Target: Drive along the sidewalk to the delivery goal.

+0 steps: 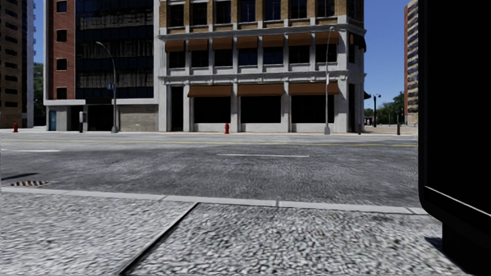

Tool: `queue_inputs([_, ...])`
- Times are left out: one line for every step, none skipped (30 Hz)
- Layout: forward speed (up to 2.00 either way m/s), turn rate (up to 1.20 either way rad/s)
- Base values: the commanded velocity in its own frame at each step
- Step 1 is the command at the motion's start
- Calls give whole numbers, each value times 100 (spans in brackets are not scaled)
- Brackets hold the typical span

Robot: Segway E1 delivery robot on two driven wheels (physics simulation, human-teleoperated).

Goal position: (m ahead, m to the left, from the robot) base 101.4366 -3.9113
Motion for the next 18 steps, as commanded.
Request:
queue_inputs([76,-53])
queue_inputs([75,-53])
queue_inputs([75,-53])
queue_inputs([75,-53])
queue_inputs([75,-53])
queue_inputs([75,-54])
queue_inputs([75,-56])
queue_inputs([71,-58])
queue_inputs([71,-58])
queue_inputs([68,-60])
queue_inputs([65,-61])
queue_inputs([64,-61])
queue_inputs([62,-61])
queue_inputs([62,-61])
queue_inputs([35,-51])
queue_inputs([0,-6])
queue_inputs([0,0])
queue_inputs([0,0])
